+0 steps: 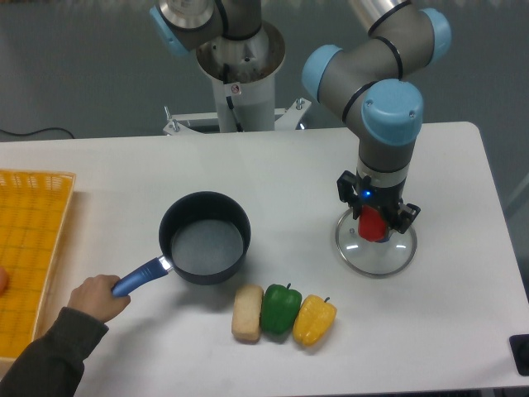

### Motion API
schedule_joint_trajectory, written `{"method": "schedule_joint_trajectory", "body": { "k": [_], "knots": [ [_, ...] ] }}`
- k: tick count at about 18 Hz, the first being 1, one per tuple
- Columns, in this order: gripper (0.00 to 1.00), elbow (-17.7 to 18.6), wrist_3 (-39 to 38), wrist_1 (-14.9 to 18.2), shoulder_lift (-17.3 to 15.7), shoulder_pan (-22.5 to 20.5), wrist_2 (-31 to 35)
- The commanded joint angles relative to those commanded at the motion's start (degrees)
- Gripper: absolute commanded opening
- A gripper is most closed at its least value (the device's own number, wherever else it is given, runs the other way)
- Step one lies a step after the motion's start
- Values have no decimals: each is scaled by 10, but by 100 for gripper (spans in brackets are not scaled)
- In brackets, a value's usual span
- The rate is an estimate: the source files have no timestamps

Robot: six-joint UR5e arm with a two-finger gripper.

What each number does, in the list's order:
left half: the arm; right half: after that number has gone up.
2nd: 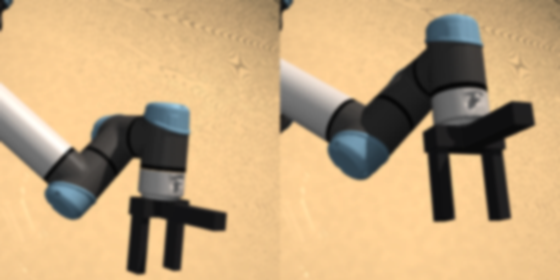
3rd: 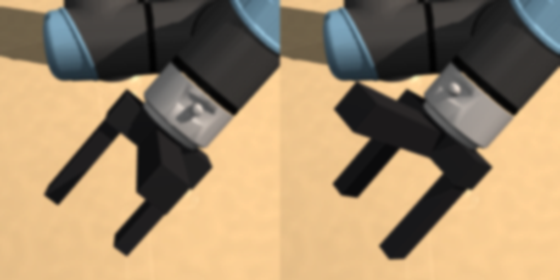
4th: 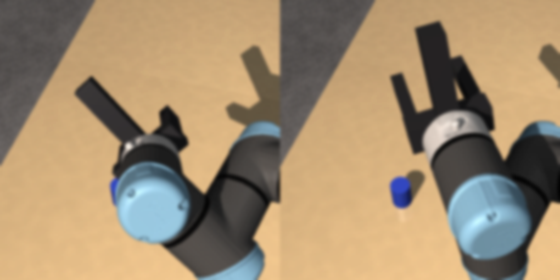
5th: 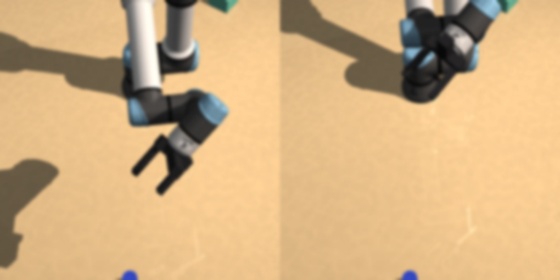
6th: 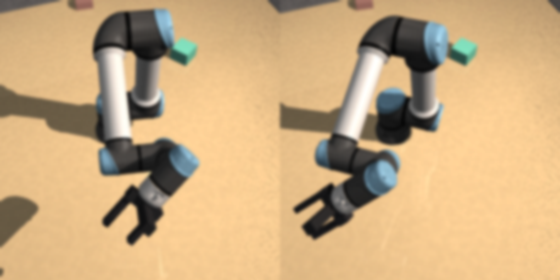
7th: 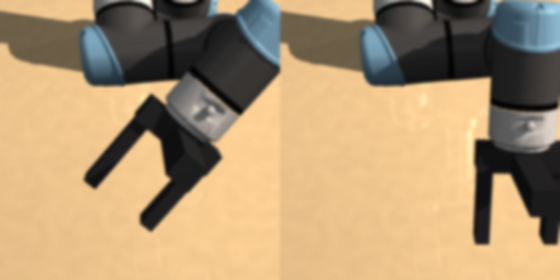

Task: Place the red pepper in the pot
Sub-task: 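Lift the red pepper held in the gripper off the glass lid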

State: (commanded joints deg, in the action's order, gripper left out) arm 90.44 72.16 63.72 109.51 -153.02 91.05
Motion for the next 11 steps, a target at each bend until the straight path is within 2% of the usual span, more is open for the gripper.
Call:
{"method": "schedule_joint_trajectory", "body": {
  "k": [7, 11],
  "knots": [
    [33, 7, -9, 5, -4, 9, -5],
    [33, 24, -50, 6, -18, 38, -5]
  ]
}}
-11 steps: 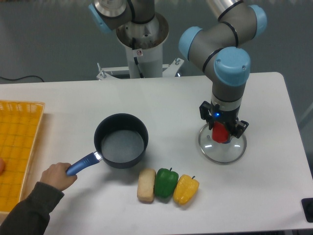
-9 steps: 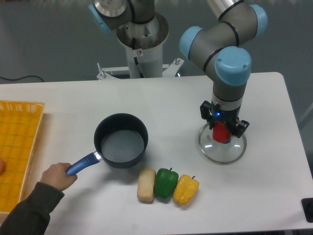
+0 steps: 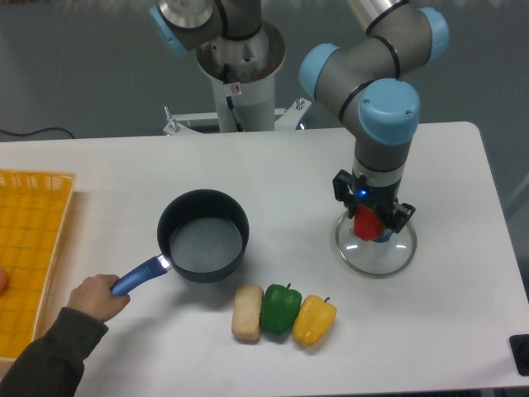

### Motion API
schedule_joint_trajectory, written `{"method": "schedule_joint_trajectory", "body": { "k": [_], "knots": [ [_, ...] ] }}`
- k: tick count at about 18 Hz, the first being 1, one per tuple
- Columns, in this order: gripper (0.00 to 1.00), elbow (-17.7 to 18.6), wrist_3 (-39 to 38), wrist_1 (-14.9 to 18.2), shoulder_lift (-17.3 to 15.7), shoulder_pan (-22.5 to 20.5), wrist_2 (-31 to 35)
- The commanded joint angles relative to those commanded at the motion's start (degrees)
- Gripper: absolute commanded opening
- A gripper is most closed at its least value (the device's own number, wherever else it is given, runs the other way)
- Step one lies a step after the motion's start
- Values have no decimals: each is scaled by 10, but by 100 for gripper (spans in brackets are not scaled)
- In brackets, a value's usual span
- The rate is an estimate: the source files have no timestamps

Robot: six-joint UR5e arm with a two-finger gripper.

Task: Place the red pepper in the pot
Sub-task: 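Lift the red pepper held in the gripper off the glass lid, then carry the red pepper over the dark saucepan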

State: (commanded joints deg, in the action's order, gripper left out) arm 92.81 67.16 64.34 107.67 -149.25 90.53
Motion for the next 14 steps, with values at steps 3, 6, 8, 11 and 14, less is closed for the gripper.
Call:
{"method": "schedule_joint_trajectory", "body": {
  "k": [3, 6, 8, 11, 14],
  "knots": [
    [33, 4, -35, 1, -7, 24, -1],
    [33, 20, -71, -1, -19, 47, -8],
    [33, 26, -104, -3, -27, 67, -17],
    [33, 26, -154, -4, -34, 102, -19],
    [33, 26, -200, -4, -36, 139, -18]
  ]
}}
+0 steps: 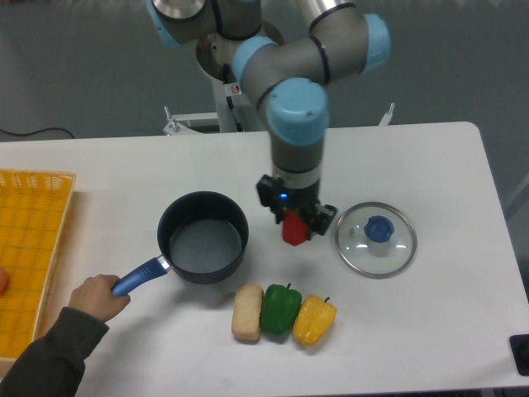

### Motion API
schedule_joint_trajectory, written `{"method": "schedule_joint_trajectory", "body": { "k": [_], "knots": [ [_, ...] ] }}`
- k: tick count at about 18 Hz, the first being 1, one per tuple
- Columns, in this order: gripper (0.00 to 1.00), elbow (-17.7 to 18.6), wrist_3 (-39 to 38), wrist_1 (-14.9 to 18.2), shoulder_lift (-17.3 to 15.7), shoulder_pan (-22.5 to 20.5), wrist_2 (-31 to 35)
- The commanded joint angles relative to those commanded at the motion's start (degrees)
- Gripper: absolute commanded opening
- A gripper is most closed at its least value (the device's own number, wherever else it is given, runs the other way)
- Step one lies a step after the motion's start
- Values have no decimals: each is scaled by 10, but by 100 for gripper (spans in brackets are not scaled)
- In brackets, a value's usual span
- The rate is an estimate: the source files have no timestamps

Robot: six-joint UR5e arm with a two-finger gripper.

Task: Place the red pepper in the pot
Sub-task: 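Carry the red pepper over the dark saucepan, then lower the red pepper into the saucepan and open the gripper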

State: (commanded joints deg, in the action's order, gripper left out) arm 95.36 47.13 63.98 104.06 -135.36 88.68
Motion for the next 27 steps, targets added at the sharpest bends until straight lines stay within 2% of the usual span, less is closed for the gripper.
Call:
{"method": "schedule_joint_trajectory", "body": {
  "k": [4, 8, 15, 27],
  "knots": [
    [33, 0, -52, -2, -4, 42, 1],
    [33, 3, -63, -2, -2, 61, 0],
    [33, 25, -90, 1, 2, 53, -32],
    [34, 23, -122, -3, 25, 57, -33]
  ]
}}
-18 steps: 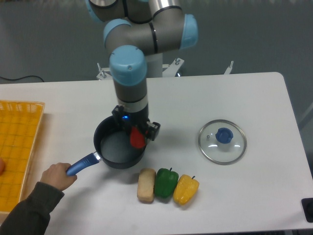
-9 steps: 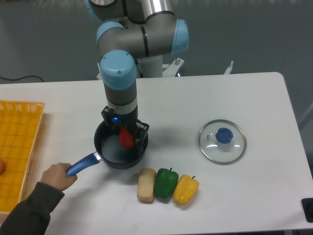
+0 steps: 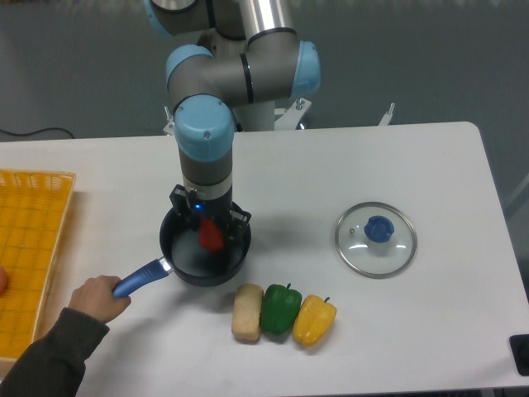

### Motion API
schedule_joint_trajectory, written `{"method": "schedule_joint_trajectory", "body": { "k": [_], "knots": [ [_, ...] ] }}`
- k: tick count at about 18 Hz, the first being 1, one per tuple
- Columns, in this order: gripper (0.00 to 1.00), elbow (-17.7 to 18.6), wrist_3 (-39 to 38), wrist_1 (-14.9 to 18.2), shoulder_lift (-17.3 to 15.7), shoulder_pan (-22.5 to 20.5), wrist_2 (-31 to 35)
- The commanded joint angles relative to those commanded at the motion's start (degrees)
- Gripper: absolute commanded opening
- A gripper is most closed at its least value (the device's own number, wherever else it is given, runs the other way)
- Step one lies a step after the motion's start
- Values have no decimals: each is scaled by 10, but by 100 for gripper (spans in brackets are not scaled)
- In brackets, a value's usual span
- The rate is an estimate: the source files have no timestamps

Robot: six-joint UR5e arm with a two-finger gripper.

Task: Place the red pepper in the pot
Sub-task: 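Lower the red pepper into the saucepan and open the gripper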

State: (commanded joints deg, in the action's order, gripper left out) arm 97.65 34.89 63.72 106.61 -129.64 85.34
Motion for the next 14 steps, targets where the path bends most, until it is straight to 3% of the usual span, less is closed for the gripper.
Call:
{"method": "schedule_joint_trajectory", "body": {
  "k": [14],
  "knots": [
    [34, -3, -18, -12, 23, 6, 1]
  ]
}}
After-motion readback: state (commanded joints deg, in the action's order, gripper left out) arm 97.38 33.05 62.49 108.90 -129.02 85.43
